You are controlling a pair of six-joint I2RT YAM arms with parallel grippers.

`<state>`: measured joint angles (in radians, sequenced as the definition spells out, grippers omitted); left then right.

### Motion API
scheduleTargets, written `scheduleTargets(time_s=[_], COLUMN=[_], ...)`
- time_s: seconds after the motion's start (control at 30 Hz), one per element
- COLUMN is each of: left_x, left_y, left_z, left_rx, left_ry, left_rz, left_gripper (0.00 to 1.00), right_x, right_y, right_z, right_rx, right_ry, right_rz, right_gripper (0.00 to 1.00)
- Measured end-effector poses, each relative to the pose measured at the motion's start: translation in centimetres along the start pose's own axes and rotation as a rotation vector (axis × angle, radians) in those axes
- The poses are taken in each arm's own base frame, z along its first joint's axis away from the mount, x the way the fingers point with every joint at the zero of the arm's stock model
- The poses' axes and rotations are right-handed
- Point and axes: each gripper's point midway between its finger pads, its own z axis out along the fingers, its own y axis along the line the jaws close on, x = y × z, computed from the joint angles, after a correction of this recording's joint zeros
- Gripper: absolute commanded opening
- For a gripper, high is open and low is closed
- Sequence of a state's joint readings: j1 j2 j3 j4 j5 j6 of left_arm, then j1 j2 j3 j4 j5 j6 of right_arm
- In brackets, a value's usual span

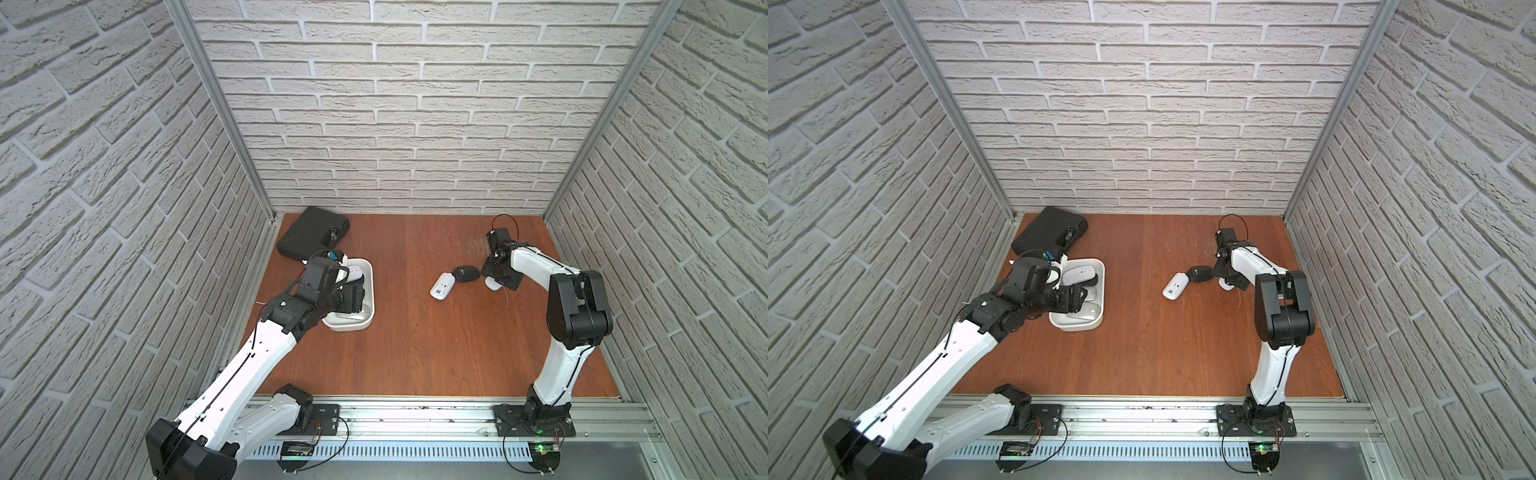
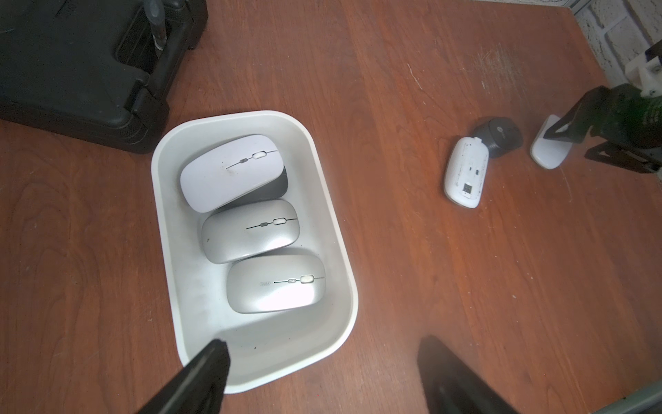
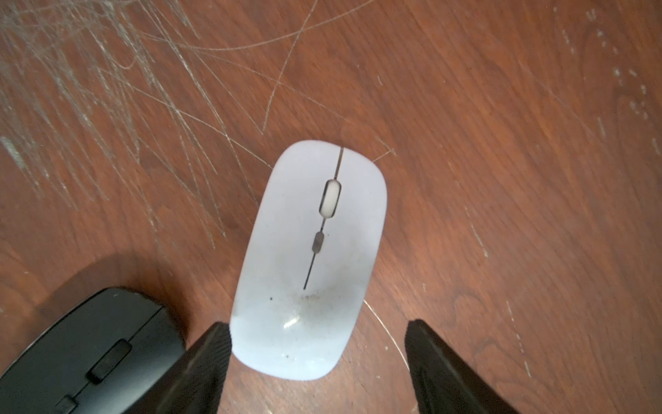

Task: Put the mouse in the storage box
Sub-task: Pick up the mouse from the center of the board.

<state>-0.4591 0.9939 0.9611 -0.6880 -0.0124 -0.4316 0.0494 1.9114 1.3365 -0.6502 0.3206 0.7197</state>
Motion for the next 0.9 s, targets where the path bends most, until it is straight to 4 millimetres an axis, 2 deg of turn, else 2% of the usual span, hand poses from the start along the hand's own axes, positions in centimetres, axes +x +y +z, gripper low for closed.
scheduleTargets(time_s=[0.3, 0.77, 0.9], left_x=[0.1, 0.4, 0.4], left_y=[-0.2, -0.1, -0.2], left_z=[0.1, 0.2, 0.2], left_rx=[0.011, 0.013, 0.018], left_ry=[0.003, 0.008, 0.009], left_rz=[-0.005, -0.011, -0.011], left_gripper=[0.87, 0.87, 0.87], right_x=[0.4, 0.6, 1.2], right_y=[0.1, -0.6, -0.5], right_z=[0.0, -0.6, -0.8], right_rx=[0.01, 0.056, 0.065], right_ry=[0.0, 0.009, 0.02], right_rz=[-0.002, 0.067, 0.077], right_gripper=[0.82, 0.79, 0.79])
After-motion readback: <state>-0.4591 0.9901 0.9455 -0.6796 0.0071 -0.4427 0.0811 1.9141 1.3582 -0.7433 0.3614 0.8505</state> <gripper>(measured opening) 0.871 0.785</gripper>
